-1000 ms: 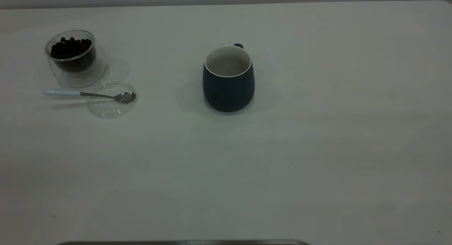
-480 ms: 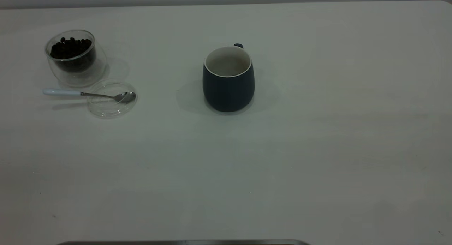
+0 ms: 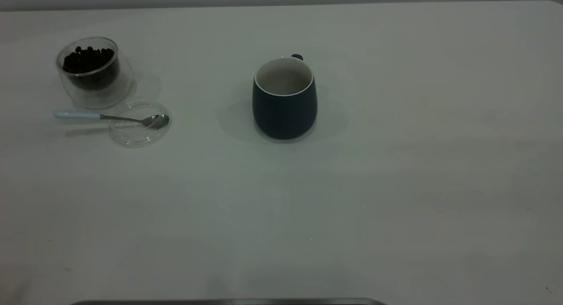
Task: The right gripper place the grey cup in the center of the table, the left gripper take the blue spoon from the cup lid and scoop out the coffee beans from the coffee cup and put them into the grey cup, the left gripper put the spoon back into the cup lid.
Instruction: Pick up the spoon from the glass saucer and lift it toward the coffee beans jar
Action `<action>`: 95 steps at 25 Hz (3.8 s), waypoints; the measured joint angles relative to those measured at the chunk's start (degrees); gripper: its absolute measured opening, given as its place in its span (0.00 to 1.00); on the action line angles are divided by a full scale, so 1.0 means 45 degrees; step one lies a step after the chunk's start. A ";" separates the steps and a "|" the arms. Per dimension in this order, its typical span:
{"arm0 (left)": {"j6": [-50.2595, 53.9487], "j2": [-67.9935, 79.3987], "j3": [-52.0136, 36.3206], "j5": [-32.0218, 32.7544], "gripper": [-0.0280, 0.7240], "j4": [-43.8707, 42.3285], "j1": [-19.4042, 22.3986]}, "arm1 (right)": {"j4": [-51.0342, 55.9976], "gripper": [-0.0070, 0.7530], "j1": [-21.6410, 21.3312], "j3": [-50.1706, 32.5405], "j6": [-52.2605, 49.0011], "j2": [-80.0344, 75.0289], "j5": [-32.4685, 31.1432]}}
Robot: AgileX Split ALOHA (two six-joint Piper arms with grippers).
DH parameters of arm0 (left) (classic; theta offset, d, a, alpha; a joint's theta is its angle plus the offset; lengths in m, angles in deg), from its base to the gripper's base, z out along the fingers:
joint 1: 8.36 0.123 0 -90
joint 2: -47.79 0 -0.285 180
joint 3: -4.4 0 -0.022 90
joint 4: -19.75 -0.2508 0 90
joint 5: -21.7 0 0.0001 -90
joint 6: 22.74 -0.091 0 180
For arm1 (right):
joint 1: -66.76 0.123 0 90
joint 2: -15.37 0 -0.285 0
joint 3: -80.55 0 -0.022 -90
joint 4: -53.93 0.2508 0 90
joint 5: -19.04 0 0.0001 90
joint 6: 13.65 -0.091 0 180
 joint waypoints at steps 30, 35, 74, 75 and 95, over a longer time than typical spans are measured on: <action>-0.8878 1.6736 0.8476 0.2390 0.82 0.7184 0.6475 | 0.0000 0.61 0.0000 0.0000 0.0000 0.0000 0.0011; -1.0286 1.8329 0.8490 0.3191 0.82 0.7796 0.7582 | 0.0000 0.61 0.0000 0.0000 0.0000 0.0000 0.0011; -1.3923 2.5278 1.1392 0.3184 0.82 1.0525 0.5858 | 0.0000 0.61 0.0000 0.0000 0.0000 0.0000 0.0022; -1.3950 2.5358 1.1392 0.3167 0.82 1.0664 0.5858 | 0.0000 0.61 0.0000 0.0000 0.0000 0.0000 0.0022; -1.3917 2.5513 1.1392 0.3157 0.62 1.1623 0.5858 | 0.0000 0.61 0.0000 0.0000 -0.0011 0.0000 0.0022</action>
